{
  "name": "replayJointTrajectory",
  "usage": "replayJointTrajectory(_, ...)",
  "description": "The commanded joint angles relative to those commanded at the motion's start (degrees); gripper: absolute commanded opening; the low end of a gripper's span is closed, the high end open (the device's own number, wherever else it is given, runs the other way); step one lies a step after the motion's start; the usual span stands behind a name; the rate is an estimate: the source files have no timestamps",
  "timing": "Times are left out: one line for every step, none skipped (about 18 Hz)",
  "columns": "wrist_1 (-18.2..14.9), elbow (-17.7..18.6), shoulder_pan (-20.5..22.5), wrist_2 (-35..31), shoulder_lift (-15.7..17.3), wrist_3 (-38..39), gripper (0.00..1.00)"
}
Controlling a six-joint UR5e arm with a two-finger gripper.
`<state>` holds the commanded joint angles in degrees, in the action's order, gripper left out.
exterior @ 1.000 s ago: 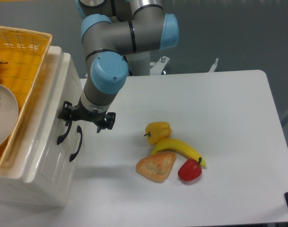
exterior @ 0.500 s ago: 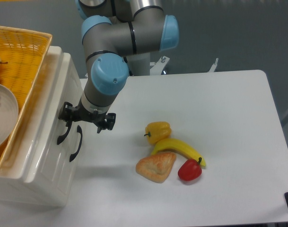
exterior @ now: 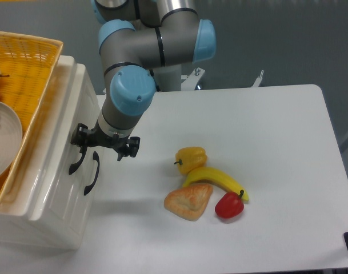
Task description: Slide open the top white drawer
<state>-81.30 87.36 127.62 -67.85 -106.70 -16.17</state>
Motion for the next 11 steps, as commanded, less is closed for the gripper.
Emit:
replayJointTrajectory(0.0, 0.0, 0.0, 0.0, 0.0, 0.0, 1.0)
replayJointTrajectory(0.0, 0.0, 0.0, 0.0, 0.0, 0.0, 1.0)
replayJointTrajectory(0.0, 0.0, 0.0, 0.0, 0.0, 0.0, 1.0)
replayJointTrajectory(0.09, 0.0, 0.0, -0.09, 0.0, 0.0, 1.0)
replayJointTrajectory(0.09, 0.0, 0.0, -0.17, -0.09, 0.0, 1.0)
replayJointTrajectory(0.09, 0.0, 0.0, -0.18, -0.17, -0.09, 1.0)
replayJointTrajectory(0.17, 0.0, 0.0, -0.18, -0.18, -0.09, 1.0)
replayJointTrajectory(0.18, 0.0, 0.0, -0.26, -0.26, -0.09, 1.0)
replayJointTrajectory(0.18, 0.0, 0.0, -0.26, -0.35, -0.09, 1.0)
replayJointTrajectory(0.18, 0.0, 0.0, -0.35, -0.35, -0.09, 1.0)
replayJointTrajectory(0.26, 0.0, 0.0, -0.26, -0.35, -0.09, 1.0)
